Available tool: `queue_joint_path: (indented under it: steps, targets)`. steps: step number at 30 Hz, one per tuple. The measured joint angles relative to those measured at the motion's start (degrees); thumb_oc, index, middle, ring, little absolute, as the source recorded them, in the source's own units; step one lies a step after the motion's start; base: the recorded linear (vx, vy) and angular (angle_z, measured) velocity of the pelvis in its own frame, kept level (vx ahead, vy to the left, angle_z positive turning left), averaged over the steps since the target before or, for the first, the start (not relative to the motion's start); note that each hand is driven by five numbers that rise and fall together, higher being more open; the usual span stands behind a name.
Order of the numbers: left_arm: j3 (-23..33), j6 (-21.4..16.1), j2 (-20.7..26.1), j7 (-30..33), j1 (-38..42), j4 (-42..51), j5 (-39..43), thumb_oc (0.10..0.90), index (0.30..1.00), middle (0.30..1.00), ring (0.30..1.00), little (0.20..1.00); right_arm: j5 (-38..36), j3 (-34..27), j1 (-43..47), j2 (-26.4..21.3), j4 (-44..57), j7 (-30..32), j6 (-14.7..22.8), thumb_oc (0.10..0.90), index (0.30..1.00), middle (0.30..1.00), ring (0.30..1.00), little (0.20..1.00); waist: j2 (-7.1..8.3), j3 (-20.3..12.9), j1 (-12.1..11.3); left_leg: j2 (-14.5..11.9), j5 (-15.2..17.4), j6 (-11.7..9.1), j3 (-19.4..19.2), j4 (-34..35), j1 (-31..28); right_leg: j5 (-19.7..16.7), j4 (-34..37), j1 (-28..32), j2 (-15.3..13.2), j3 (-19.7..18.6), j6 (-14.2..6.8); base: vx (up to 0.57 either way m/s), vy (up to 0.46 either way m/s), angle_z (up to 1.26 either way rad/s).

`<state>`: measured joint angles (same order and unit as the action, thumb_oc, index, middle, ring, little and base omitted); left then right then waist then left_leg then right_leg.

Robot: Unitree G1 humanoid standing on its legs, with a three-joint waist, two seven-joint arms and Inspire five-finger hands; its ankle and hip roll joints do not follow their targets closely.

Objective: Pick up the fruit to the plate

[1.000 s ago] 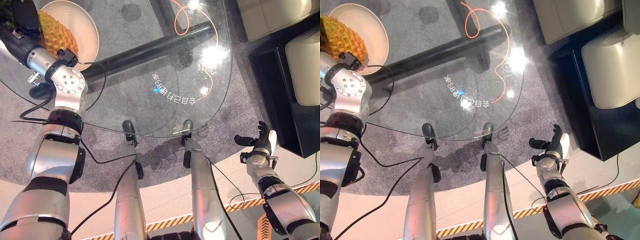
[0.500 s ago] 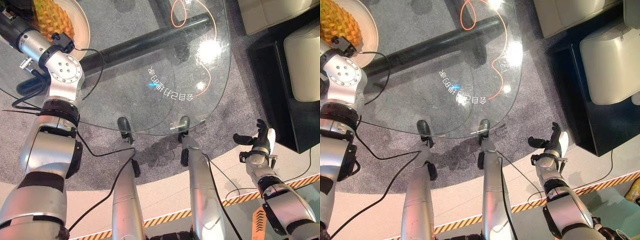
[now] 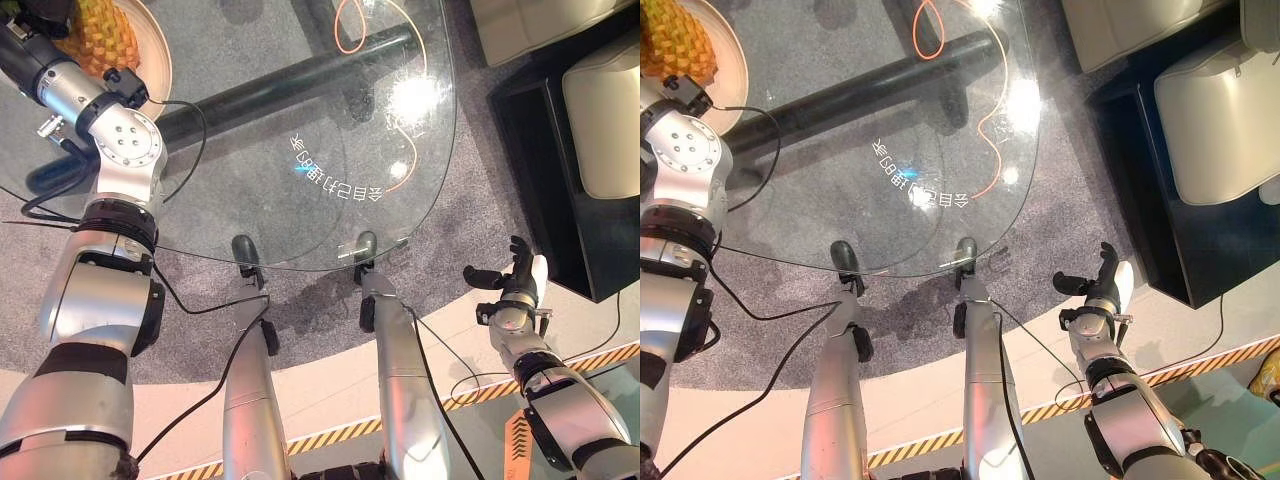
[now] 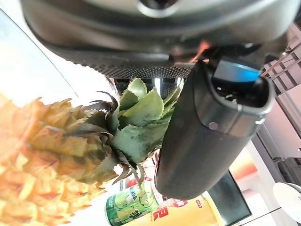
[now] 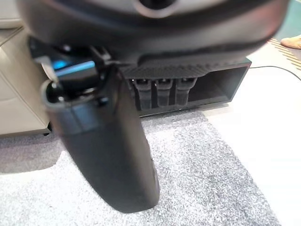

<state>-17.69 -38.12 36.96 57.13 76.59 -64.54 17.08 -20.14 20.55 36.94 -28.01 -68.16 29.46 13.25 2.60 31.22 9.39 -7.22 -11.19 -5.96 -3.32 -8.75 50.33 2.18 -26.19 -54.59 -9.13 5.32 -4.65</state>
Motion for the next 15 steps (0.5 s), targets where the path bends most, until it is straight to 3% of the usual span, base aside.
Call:
queue_joint_path:
  steps: [6, 15]
  targets:
    - [-1.6, -0.1, 0.0, -0.2, 0.1, 0.0, 0.0, 0.583, 0.714, 0.714, 0.714, 0.683, 0.0, 0.0, 0.0, 0.4, 0.8, 0.6, 0.1, 0.8, 0.9, 0.9, 0.9, 0.9, 0.0, 0.0, -0.2, 0.0, 0.0, 0.0, 0.2, -0.2, 0.0, 0.0, -0.2, 0.0, 0.0, 0.1, 0.0, 0.0, 0.0, 0.0]
    - [-1.8, -1.9, 0.0, -1.8, -3.2, 3.8, -0.1, 0.663, 0.782, 0.782, 0.782, 0.763, 0.0, 0.0, -0.1, 0.8, 1.9, 1.4, -0.1, 0.8, 0.9, 0.9, 0.9, 0.9, 0.0, 0.0, -1.1, 0.0, 0.0, 0.0, 0.7, -0.2, 0.0, 0.1, -0.4, 0.0, 0.0, 0.3, 0.1, -0.02, -0.02, 0.0]
